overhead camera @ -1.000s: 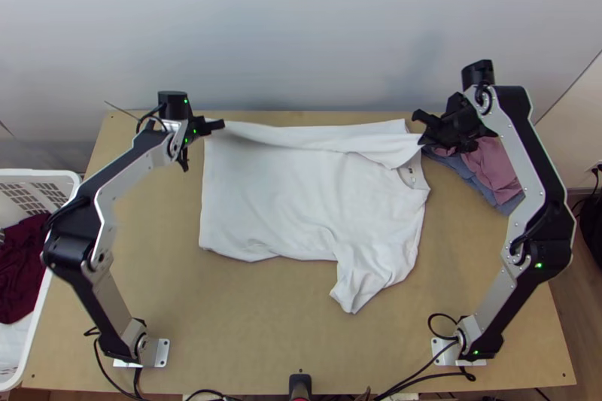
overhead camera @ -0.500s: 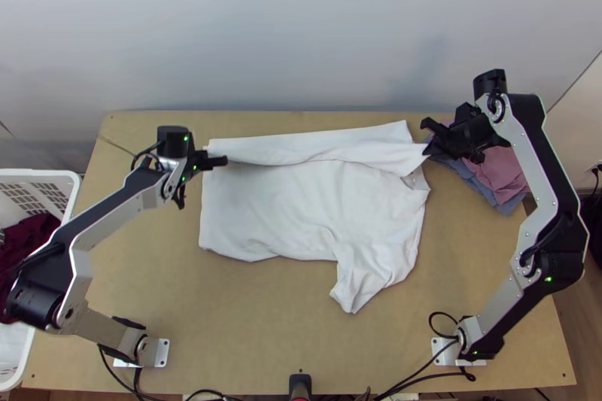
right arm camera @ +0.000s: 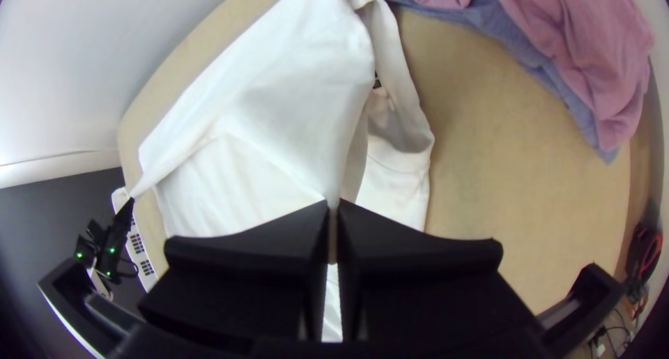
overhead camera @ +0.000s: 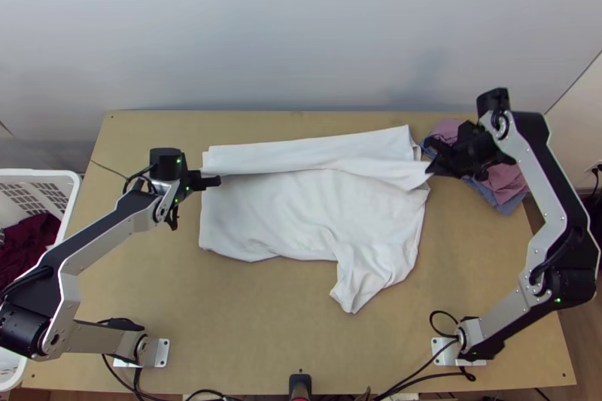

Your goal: Fold the t-shirt

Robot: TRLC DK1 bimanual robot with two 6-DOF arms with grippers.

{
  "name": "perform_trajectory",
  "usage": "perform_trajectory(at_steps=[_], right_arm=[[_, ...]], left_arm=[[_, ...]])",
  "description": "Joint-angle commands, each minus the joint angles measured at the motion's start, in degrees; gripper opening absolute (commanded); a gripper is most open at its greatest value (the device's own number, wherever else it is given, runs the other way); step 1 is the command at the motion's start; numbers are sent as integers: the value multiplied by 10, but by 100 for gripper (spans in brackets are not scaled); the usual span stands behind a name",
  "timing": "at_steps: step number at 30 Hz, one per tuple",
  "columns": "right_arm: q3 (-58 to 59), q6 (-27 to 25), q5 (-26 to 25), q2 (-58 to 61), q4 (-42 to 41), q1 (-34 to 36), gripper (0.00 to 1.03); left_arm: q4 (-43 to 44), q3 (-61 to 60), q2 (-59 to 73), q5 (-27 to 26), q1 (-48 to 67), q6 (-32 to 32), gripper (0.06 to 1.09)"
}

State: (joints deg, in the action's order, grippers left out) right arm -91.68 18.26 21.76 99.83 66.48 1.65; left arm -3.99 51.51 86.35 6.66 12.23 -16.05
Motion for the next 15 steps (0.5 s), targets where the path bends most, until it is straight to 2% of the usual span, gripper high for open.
perform_trajectory(at_steps=[1,5,6,7,9,10,12,13,14,15], right_arm=[[101,-19,0,-37,-32,-17,3],[129,-14,0,-47,-57,-20,3],[128,-13,0,-49,-60,-20,7],[128,-12,0,-53,-60,-20,14],[120,2,-13,-61,-61,-20,43],[115,10,-21,-67,-62,-20,56],[106,27,-26,-76,-64,-17,82],[102,39,-26,-82,-63,-16,93],[97,48,-25,-88,-63,-13,99],[91,54,-25,-94,-64,-12,99]], left_arm=[[40,-42,2,3,-7,1,10],[47,-35,24,7,-12,-13,10],[46,-31,29,7,-14,-19,12],[43,-26,30,7,-18,-26,14],[31,-15,33,7,-21,-38,22],[20,-6,33,7,-21,-45,33],[-20,16,33,6,-19,-51,61],[-44,30,33,4,-19,-56,70],[-67,44,31,1,-17,-62,76],[-89,57,29,-3,-15,-64,81]])
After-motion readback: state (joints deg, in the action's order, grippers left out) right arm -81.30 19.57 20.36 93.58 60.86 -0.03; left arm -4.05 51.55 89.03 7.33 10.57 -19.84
